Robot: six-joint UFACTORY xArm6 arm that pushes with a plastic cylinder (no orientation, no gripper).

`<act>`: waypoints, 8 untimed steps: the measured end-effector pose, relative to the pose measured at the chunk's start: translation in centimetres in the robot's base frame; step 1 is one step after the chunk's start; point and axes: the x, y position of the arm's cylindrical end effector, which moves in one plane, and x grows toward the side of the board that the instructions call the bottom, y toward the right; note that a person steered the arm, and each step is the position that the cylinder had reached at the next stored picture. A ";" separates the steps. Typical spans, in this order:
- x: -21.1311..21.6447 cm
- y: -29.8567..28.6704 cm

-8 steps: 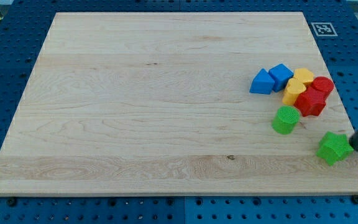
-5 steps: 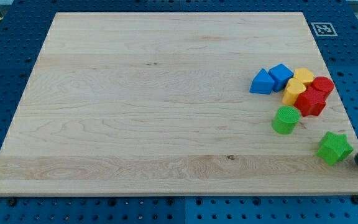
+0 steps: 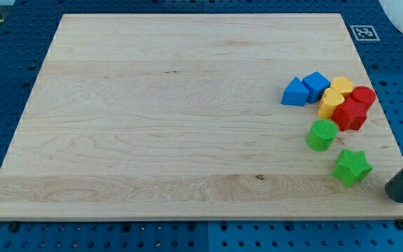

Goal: Slide the green star closer to the green circle

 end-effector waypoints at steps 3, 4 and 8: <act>-1.0 -2.3; -2.1 -2.7; -4.4 -4.7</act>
